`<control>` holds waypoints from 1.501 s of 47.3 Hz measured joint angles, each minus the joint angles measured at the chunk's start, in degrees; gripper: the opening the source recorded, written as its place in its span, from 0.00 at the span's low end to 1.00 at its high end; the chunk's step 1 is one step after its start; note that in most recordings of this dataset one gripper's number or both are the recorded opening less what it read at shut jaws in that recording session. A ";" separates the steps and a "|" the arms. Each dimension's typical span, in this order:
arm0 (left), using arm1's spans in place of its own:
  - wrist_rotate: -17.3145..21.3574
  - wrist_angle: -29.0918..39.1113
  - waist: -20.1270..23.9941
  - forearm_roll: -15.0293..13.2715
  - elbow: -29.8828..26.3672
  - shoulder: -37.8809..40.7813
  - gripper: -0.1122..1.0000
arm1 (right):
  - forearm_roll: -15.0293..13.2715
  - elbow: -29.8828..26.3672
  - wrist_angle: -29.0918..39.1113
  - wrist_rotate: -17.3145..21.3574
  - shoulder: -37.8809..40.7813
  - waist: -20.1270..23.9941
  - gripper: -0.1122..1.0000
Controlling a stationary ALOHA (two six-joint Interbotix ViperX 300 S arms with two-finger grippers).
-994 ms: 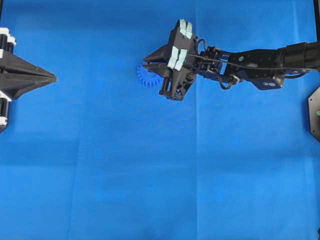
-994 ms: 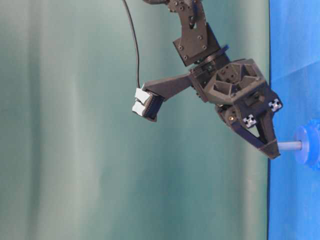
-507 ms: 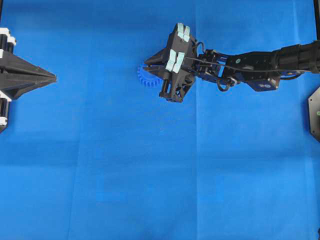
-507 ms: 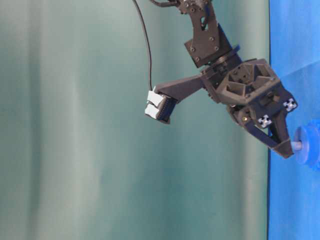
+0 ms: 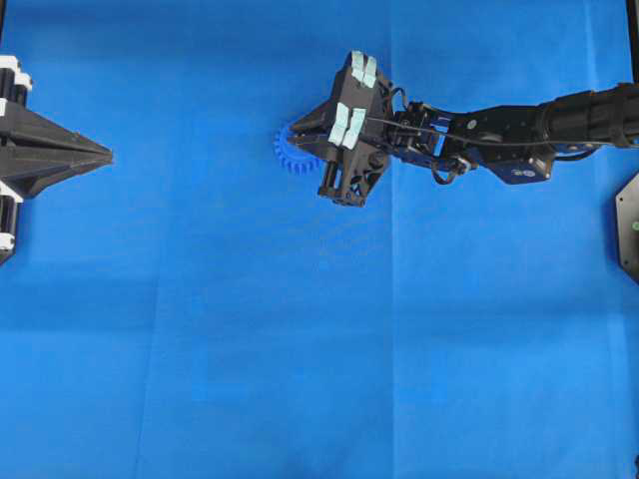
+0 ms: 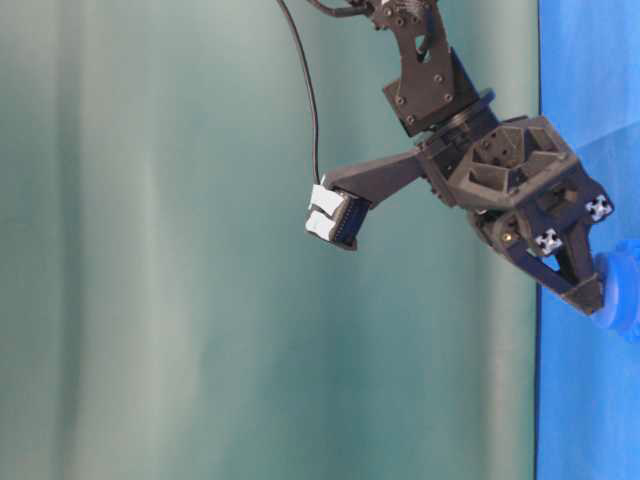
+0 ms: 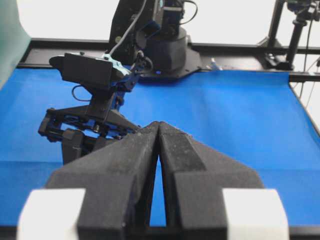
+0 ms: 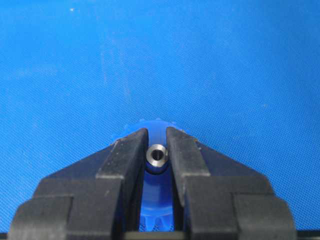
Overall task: Insert the shaft placed at a random location into the center hole of the small gear at another random location.
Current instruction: 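Lower the shaft into the gear's center hole with the right gripper, then open the right gripper and raise it off the shaft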
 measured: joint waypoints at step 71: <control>0.00 0.18 0.09 0.00 0.00 -0.09 0.10 | -0.09 0.00 4.31 -0.44 -10.20 -0.18 0.77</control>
